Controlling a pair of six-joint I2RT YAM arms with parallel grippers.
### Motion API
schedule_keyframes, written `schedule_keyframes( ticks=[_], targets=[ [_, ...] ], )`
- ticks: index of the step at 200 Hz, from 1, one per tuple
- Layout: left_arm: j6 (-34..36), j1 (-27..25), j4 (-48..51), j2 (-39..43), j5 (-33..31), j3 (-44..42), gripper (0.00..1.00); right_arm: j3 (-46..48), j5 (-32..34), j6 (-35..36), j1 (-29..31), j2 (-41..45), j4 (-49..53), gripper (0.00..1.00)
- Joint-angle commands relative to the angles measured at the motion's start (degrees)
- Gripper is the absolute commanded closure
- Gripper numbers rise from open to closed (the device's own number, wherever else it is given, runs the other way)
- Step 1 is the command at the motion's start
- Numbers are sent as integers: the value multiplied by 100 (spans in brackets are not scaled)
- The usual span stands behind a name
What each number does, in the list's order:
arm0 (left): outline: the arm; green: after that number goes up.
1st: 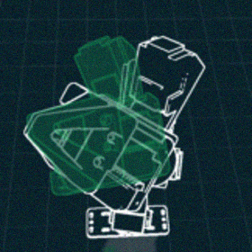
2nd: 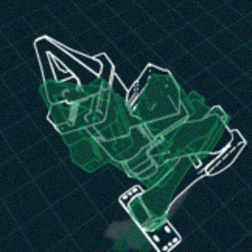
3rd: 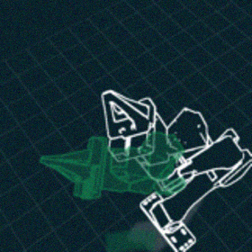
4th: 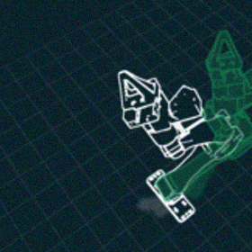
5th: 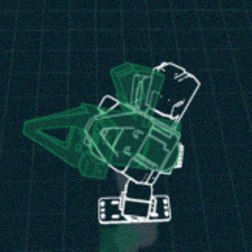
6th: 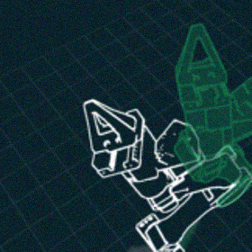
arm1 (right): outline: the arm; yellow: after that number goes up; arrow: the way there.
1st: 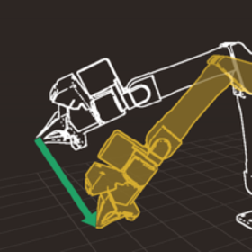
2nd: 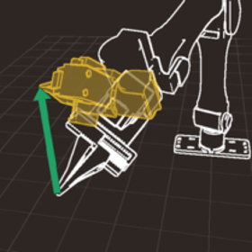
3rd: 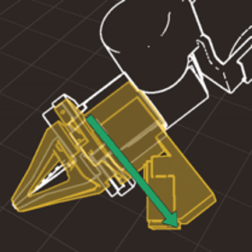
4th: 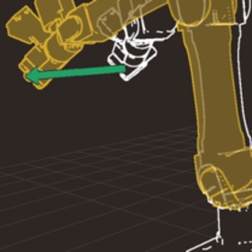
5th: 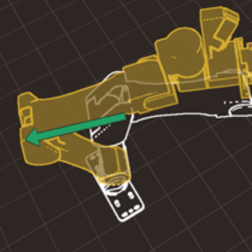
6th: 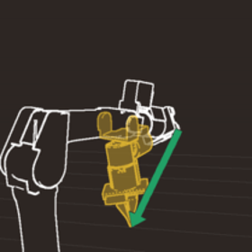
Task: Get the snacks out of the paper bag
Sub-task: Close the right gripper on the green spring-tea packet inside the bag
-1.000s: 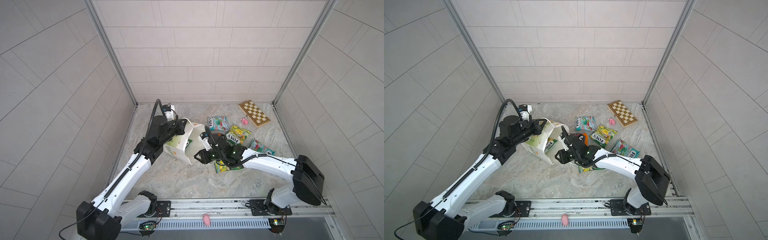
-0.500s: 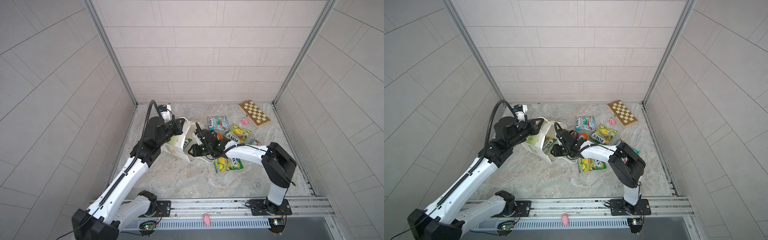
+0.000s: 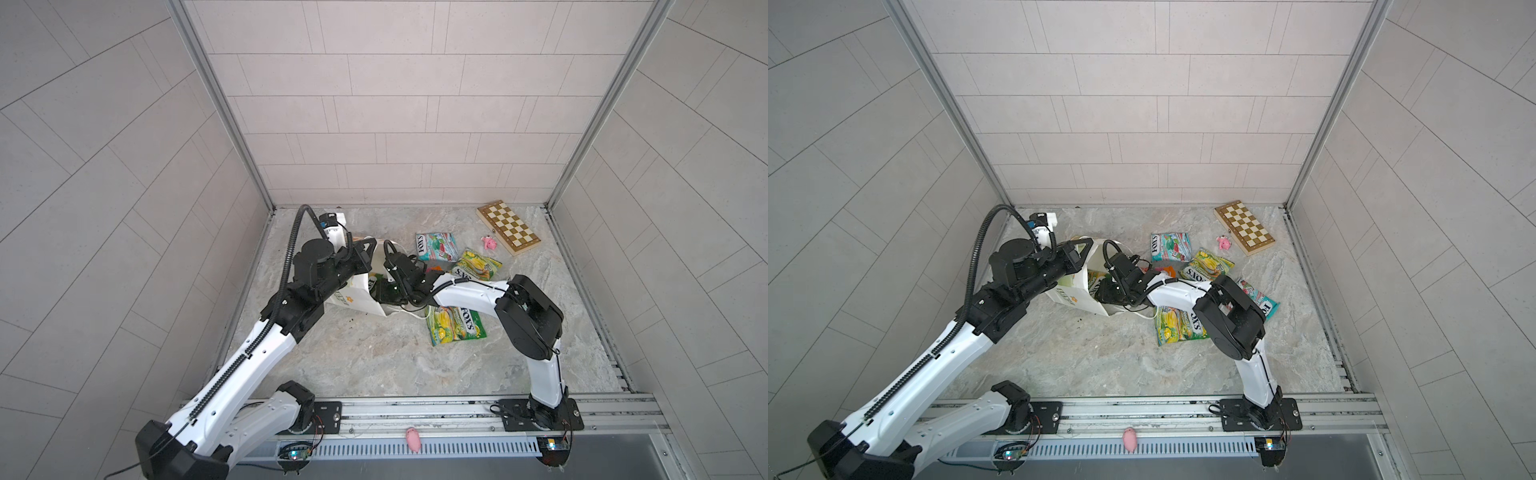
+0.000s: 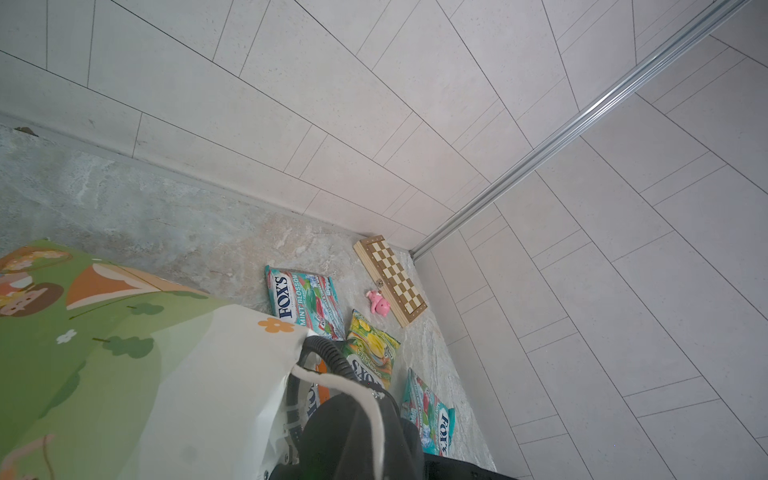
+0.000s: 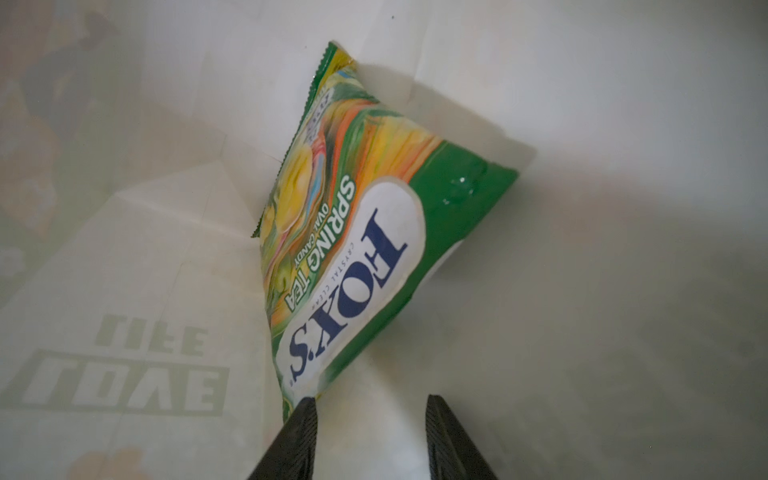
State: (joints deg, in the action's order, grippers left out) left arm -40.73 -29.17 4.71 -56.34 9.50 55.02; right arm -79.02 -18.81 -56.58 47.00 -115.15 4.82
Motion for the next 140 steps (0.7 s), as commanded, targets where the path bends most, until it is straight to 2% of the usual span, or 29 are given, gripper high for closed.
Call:
schedule_keyframes(
  ticks=[1, 46, 106, 140],
  targets=[
    [-48, -136, -353, -47, -71, 100, 100, -135, 176, -438, -33, -202, 14, 54],
    [-49, -339, -447, -210, -72, 212, 100, -254, -265, -955, -86, -528, -786, 54],
    [-199, -405, -480, -260, 55, 293, 100, -547, -403, -1299, -71, -880, -1294, 55],
    [-183, -408, -472, -211, 79, 307, 100, -601, -343, -1436, -76, -1049, -1556, 61]
  ],
)
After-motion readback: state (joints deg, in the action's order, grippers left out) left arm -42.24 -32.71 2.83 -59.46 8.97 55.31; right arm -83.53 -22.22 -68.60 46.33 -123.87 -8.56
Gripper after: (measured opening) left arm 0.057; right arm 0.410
